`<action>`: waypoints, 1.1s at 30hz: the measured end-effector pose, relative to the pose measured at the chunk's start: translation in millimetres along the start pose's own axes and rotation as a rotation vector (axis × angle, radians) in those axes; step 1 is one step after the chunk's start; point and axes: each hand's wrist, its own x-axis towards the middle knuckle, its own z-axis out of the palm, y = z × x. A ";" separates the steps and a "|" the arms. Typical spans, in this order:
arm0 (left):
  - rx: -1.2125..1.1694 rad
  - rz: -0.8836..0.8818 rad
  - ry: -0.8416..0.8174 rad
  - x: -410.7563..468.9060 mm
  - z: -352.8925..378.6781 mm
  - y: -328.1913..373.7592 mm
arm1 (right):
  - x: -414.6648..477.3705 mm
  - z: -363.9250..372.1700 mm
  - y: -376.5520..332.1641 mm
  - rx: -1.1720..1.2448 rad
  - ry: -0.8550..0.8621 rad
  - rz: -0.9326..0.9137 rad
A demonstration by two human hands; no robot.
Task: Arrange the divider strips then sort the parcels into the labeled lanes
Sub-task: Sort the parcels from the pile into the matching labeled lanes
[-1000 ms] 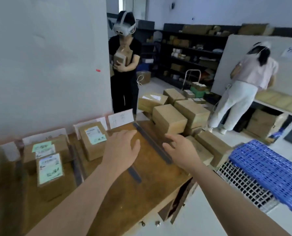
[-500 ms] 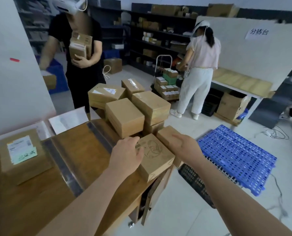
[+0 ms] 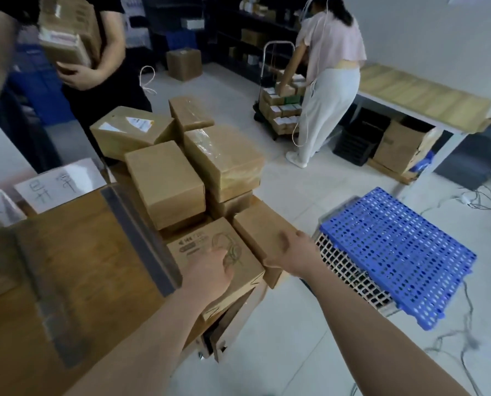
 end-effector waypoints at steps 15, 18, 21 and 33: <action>-0.582 -0.269 0.239 12.5 10.9 90.0 | 55.4 -82.1 86.9 0.839 -0.159 -0.131; -0.999 -0.259 0.165 19.9 -2.6 124.2 | 51.4 -90.0 88.7 0.822 -0.270 -0.242; -1.194 -0.318 0.105 20.7 -16.4 145.1 | 45.4 -97.1 87.2 0.875 -0.306 -0.338; -1.836 -0.234 0.167 4.2 -22.4 155.0 | 33.8 -120.7 71.2 0.950 -0.294 -0.410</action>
